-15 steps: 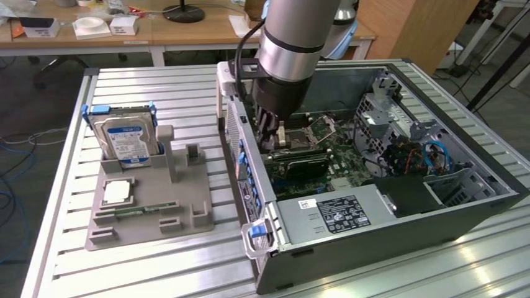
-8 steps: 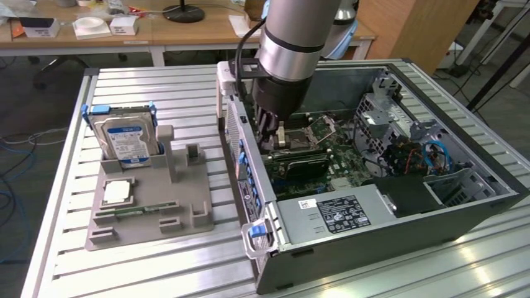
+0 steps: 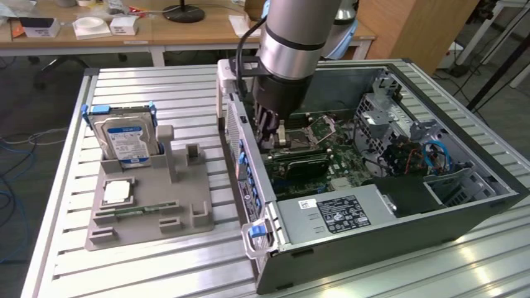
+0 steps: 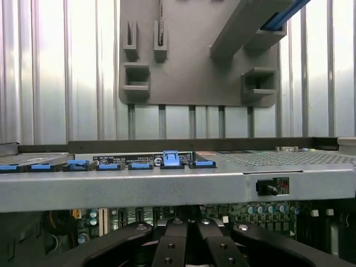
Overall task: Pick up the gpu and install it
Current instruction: 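Press down on the gpu until it lock into place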
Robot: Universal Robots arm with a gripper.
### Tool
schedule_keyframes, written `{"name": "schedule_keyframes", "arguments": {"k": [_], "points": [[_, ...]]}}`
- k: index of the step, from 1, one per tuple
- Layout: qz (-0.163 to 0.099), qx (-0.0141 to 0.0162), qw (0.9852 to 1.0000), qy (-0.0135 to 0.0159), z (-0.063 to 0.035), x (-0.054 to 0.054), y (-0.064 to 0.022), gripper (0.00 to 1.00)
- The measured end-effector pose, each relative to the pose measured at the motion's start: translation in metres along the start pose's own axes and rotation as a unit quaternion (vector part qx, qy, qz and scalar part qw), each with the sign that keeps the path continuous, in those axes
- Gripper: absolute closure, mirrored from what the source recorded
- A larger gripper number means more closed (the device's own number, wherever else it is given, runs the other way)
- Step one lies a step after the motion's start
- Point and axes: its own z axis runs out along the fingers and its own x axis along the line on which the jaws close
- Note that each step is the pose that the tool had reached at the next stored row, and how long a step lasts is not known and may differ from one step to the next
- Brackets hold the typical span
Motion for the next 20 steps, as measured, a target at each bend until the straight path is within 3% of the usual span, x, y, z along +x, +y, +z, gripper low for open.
{"name": "schedule_keyframes", "arguments": {"k": [12, 18, 20], "points": [[0.001, 0.0001, 1.0000, 0.0011, 0.0039, 0.0019, 0.0037, 0.89], [0.003, 0.0006, 1.0000, 0.0003, 0.0053, 0.0017, 0.0034, 0.89], [0.003, 0.0002, 1.0000, -0.0013, 0.0022, 0.0012, 0.0031, 0.89]]}}
